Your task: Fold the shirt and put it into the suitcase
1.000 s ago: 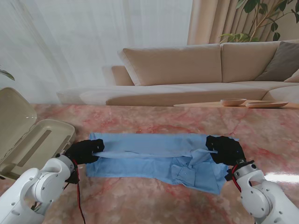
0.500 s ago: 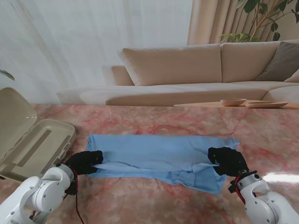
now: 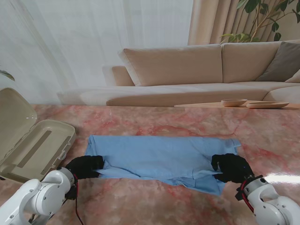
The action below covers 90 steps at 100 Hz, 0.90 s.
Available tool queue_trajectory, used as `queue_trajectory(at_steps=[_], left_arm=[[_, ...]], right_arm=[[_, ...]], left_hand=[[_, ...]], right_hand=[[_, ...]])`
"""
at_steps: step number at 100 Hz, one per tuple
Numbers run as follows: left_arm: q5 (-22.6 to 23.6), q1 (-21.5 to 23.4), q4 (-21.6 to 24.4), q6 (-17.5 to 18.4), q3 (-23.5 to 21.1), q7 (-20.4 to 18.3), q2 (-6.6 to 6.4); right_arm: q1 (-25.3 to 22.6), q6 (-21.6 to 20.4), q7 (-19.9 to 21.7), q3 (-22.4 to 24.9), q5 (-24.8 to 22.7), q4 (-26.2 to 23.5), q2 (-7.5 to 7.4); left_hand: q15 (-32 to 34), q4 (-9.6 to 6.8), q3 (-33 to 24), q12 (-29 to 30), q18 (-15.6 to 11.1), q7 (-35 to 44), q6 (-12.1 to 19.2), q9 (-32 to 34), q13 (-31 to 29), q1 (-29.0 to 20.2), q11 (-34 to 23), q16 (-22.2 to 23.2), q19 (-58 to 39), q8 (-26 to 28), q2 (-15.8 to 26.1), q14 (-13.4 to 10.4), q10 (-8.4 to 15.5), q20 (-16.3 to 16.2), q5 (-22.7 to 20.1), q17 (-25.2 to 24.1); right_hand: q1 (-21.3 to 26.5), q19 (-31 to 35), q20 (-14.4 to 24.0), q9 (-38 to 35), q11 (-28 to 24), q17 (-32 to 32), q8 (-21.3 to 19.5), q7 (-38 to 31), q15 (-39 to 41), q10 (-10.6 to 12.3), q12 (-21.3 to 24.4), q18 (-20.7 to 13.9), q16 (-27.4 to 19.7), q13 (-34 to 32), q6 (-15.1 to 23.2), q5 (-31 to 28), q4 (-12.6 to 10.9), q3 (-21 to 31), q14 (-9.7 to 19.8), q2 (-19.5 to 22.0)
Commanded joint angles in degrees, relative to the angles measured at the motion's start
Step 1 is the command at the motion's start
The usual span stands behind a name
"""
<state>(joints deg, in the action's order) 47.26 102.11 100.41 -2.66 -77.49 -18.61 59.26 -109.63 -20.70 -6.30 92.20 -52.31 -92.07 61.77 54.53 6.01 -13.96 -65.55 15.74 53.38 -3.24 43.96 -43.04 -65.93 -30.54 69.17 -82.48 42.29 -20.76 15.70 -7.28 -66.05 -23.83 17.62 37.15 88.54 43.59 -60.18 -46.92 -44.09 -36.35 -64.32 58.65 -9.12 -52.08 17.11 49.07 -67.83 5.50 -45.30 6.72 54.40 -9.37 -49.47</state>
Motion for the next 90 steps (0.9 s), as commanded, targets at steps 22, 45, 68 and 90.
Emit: queue_trajectory(at_steps=[22,45,68,90], left_arm=[[1.3,2.0,2.5,-0.8,-1.8,-2.7,-0.43],[1.2,3.0,4.4,-1.4,-3.4,-2.0,-0.15],[0.3,3.0,6.8,-1.5,-4.0,0.4,0.35],[-0.1,2.2,7.2,-1.6,-3.6,2.0,0.65]], right_arm=[[-2.7,-0.3,2.2,2.4,0.2,-1.7,-0.29],[-2.5,0.2,0.6,3.5,-0.6,-3.0,-0.03],[-1.4,2.2,-5.0,2.1,-0.1,-4.0,0.91],[-0.8,5.7,-7.8,-0.6,-1.0,-4.7,1.22]], left_hand=[[-5.3,-1.80,6.1,6.9,1.2,-10.8,-2.9,-4.9,4.6,-4.8,1.9,-2.7,3.1,-10.2,4.1,3.2,-2.6,0.9,-3.8,-4.3],[-7.0,-2.47,10.0,12.6,1.4,-17.1,-4.0,-6.9,6.1,-4.2,0.5,-3.7,3.8,-14.3,6.5,3.5,-3.2,1.6,-6.2,-5.5],[-8.3,-2.77,12.8,16.5,1.6,-19.5,-3.9,-8.2,6.9,-3.9,-0.4,-4.6,4.8,-14.5,8.1,3.8,-3.4,2.2,-6.6,-6.2],[-8.8,-2.85,13.6,17.9,1.6,-20.2,-3.8,-8.2,6.7,-3.7,-0.5,-5.1,5.1,-14.2,8.4,3.7,-3.3,2.3,-6.8,-6.3]], right_hand=[[-9.1,-3.8,-0.7,2.1,1.9,3.5,-1.4,8.0,-4.5,-2.8,4.0,2.7,-2.2,2.9,-3.0,-2.6,1.6,-4.3,-1.6,6.4],[-12.4,-5.9,-0.5,3.3,3.5,5.6,-5.0,14.2,-6.8,-3.4,5.1,3.1,-2.7,4.8,-4.6,-4.1,-0.9,-8.5,-2.5,14.1],[-11.1,-6.5,0.1,3.5,4.2,7.2,-7.1,17.3,-7.1,-4.5,5.5,3.9,-2.7,5.8,-5.8,-5.5,-2.5,-13.9,-4.1,21.2],[-6.4,-6.2,0.2,3.4,4.1,7.3,-6.4,16.3,-6.9,-4.7,5.5,4.1,-2.8,5.8,-5.3,-4.6,-1.6,-14.1,-4.2,19.0]])
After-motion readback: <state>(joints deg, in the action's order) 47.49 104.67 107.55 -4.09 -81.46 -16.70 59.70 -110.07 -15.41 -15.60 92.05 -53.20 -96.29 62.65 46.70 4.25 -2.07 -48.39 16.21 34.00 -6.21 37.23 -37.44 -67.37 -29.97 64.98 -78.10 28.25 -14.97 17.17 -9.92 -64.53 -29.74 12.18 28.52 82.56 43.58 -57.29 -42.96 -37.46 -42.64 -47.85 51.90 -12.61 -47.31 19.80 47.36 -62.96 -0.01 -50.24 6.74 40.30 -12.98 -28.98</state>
